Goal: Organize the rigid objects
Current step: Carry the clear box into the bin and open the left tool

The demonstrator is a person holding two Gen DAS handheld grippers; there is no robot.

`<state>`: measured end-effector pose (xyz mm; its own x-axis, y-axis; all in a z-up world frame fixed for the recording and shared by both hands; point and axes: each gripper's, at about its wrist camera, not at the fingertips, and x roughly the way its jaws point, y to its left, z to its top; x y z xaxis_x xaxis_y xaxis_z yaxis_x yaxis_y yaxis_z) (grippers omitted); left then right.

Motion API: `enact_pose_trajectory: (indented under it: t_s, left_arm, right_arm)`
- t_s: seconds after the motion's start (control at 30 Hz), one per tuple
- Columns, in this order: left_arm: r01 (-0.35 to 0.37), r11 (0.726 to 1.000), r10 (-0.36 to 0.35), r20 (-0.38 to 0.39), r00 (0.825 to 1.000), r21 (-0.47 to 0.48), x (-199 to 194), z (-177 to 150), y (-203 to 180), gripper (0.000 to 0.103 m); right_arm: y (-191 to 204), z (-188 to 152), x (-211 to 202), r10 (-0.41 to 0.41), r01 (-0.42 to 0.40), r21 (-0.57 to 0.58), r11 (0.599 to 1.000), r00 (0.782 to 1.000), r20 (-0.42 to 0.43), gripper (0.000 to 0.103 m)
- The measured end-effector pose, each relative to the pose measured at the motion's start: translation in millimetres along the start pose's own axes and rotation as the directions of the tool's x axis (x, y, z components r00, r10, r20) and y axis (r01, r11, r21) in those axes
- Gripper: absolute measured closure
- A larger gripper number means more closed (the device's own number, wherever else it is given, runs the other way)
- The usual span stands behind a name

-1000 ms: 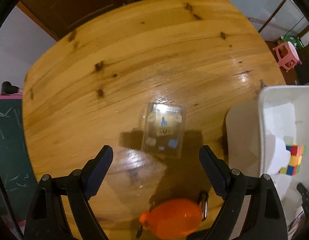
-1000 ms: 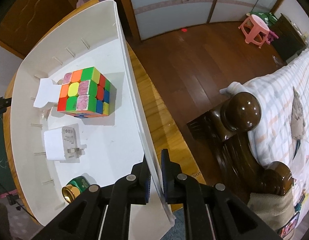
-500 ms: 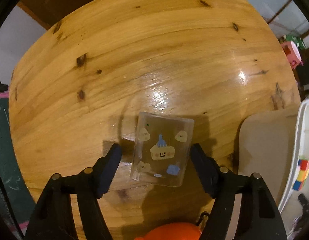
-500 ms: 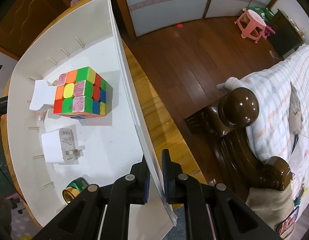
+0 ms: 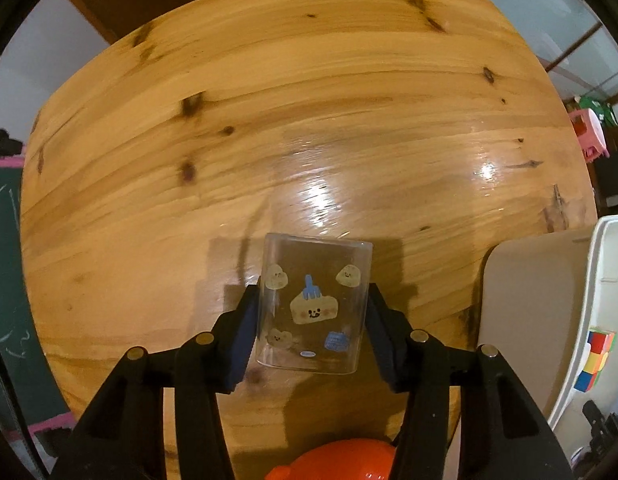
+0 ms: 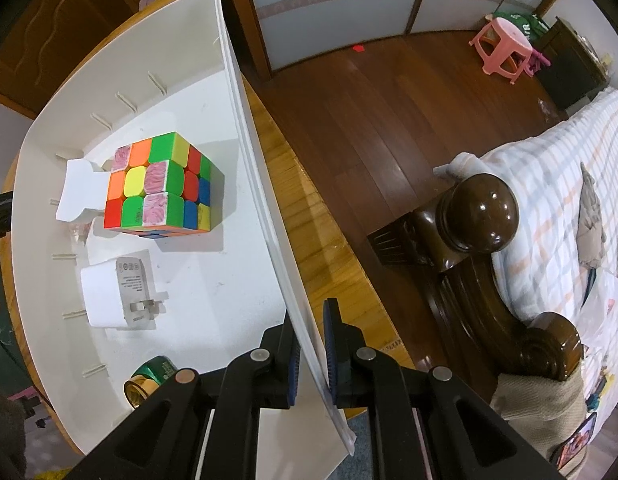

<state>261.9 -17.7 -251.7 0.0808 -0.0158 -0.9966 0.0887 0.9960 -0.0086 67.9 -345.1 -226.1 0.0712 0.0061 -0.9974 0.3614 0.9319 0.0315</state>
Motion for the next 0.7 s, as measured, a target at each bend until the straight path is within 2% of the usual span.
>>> enact_pose_trajectory:
  t_s: [0.2,0.33,0.53,0.7]
  left_arm:
    - [-0.003,0.999,0.006,0.084,0.996,-0.035,-48.9,-19.5,6.4,0.048]
    - [0.022,1.000,-0.021,0.157,0.987,-0.004,-96.0,-41.8,0.0,0.048]
    - [0.050,0.995,-0.069,0.232,0.970,0.086,-150.4,-70.5,-48.8,0.048]
    - [0.023,0.987,-0.067,0.280,0.958,0.158,-178.0,-94.2,-87.3,0.048]
  right_arm:
    - [1.2,-0.9,-0.1,0.005,-0.005,-0.016,1.000,1.000,0.001,0.092]
    - [1.1,-0.9,-0.1,0.015,-0.015,-0.023,1.000,1.000,0.003,0.093]
    - [-3.1,-0.7,2.0,0.048,-0.048,-0.029,0.998,0.999,-0.005,0.094]
    - [-4.6,-0.3,4.1,0.064,-0.064,-0.058,0.996,0.998,-0.009,0.094]
